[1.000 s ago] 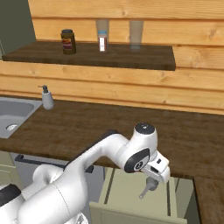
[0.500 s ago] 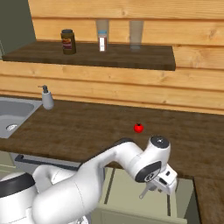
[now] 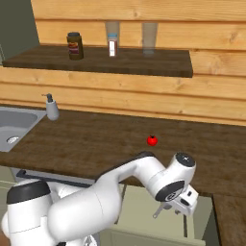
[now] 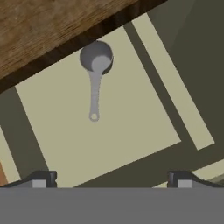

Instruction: Pick the measuring cup from the drawer and place it on the counter.

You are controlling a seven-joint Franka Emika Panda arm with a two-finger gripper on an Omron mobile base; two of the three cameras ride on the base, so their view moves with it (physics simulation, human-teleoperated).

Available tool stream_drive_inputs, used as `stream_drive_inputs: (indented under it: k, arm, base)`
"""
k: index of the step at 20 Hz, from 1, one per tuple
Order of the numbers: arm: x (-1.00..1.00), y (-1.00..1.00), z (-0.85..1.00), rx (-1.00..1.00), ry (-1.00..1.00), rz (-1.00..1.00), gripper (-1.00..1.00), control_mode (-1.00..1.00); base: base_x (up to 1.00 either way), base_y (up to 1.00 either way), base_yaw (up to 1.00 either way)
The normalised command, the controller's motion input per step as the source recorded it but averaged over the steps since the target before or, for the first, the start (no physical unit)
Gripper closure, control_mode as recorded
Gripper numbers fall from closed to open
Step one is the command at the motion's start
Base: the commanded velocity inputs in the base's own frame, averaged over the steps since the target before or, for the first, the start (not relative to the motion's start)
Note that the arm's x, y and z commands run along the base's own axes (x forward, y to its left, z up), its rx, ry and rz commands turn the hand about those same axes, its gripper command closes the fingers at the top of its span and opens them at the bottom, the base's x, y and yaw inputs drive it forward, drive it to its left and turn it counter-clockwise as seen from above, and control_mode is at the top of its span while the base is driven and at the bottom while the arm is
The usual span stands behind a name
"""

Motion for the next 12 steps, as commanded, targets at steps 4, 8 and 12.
stream_drive_inputs:
  k: [4, 8, 12]
  arm:
    - [0.04, 0.0, -0.3, 0.0, 0.0, 0.16, -1.0, -1.0]
    - [0.11, 0.04, -0.25, 0.0, 0.0, 0.17, -1.0, -1.0]
    - [0.2, 0.09, -0.18, 0.0, 0.0, 0.11, -1.0, -1.0]
  base:
    - [0.0, 0.0, 0.0]
    - [0.0, 0.0, 0.0]
    - [0.0, 0.0, 0.0]
